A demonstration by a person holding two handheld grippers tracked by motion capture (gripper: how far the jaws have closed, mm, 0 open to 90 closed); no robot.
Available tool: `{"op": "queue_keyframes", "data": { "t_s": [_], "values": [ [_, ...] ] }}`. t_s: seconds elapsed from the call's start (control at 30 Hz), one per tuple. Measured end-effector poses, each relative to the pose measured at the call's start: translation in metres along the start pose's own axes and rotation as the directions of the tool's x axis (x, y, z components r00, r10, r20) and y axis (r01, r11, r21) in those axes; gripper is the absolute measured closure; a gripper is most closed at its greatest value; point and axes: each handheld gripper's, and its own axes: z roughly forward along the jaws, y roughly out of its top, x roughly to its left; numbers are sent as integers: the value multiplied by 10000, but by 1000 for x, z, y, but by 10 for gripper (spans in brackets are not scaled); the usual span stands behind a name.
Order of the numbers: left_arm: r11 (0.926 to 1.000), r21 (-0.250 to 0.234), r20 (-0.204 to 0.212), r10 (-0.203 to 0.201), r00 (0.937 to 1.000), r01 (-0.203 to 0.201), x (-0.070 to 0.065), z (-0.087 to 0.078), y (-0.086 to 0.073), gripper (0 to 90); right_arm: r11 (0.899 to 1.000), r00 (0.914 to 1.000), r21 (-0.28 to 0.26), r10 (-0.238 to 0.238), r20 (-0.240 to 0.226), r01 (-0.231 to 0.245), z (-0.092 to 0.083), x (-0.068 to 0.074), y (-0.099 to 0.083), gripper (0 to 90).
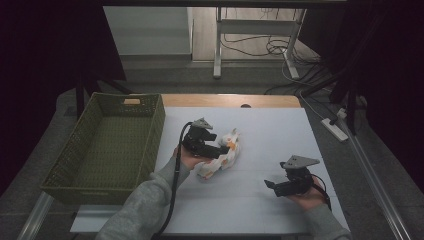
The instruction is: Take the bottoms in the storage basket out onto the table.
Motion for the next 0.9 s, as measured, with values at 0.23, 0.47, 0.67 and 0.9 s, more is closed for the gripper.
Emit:
{"op": "queue_keyframes", "data": {
  "t_s": [0.23, 0.47, 0.67, 0.9],
  "values": [
    [9999, -124, 78, -35, 10000, 36, -1, -16, -4, 238, 9999, 10000, -124, 24, -28, -25, -1, 0, 0, 98],
    [9992, -401, -106, -12, 9999, 7, -6, -41, -11, 231, 9996, 10000, -284, 27, -37, -28, -4, 1, 1, 97],
    [9989, -454, -217, 93, 9997, -103, -9, -60, -16, 223, 9996, 10000, -280, -10, -47, 9, -4, 1, 1, 97],
    [9969, -787, -503, -90, 9987, 50, -11, -91, -30, 224, 9998, 10000, -199, -27, -27, 26, -2, 1, 1, 97]
  ]
}}
